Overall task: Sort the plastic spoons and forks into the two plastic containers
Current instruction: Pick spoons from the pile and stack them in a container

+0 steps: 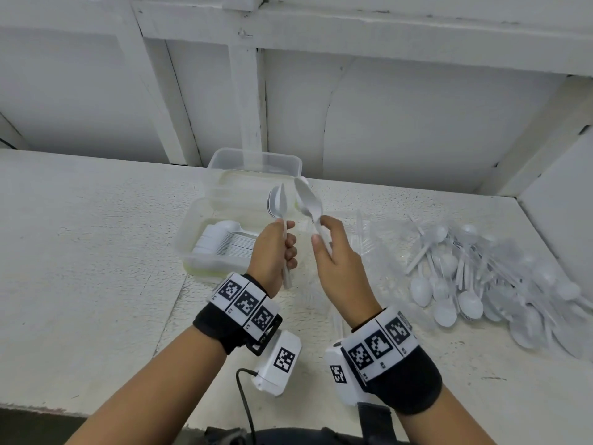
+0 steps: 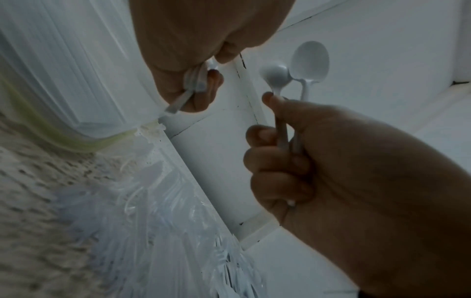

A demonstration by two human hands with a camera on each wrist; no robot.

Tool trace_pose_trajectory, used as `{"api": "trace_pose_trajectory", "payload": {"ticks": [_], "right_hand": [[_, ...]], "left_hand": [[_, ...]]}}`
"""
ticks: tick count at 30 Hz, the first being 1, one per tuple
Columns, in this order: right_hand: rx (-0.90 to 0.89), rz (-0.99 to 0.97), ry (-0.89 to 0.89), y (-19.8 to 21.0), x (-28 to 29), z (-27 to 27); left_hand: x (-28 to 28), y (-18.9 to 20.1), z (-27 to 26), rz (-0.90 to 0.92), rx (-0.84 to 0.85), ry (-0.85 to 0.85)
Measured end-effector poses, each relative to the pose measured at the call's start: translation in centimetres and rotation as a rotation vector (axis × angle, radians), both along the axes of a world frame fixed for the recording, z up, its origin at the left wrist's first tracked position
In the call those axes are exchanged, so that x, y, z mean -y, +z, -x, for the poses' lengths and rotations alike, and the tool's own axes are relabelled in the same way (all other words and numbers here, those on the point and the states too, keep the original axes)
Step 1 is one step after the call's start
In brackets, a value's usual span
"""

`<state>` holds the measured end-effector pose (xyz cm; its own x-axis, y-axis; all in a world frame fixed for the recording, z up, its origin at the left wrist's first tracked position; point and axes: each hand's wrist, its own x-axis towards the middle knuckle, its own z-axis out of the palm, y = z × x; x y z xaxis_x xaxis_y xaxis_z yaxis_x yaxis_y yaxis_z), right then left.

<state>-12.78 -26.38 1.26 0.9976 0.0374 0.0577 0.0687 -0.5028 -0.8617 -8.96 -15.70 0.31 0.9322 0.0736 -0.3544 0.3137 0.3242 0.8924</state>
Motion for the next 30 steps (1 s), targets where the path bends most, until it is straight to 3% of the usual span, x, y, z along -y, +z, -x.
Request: {"api": "trace_pose_trajectory", "payload": {"ticks": [4,9,14,20,30], "right_hand": [[0.018,-0.039,-0.026,-0.4,-0.5,-0.8],[0.075,0.076,-0.082,-1.2,-0.8,-1.1],[0.125,0.017,-0.196,-1.8,-0.8,-1.1],[0.069,0.138,-0.076,-2.3,-1.1,-1.1],[0.006,0.095,0.062,-1.9,-0.1,-1.1]], "left_hand": [[0.3,0.0,0.4,-0.021,0.049,-0.039],[0.4,0.0,0.7,0.053,0.057,-0.017],[0.6,0.1,0.9,0.09,0.068,-0.016],[0.8,0.1,1.0,-0.004,0.097,-0.084],[-0.3,-0.1,1.1,0.142,0.093,-0.209]]}}
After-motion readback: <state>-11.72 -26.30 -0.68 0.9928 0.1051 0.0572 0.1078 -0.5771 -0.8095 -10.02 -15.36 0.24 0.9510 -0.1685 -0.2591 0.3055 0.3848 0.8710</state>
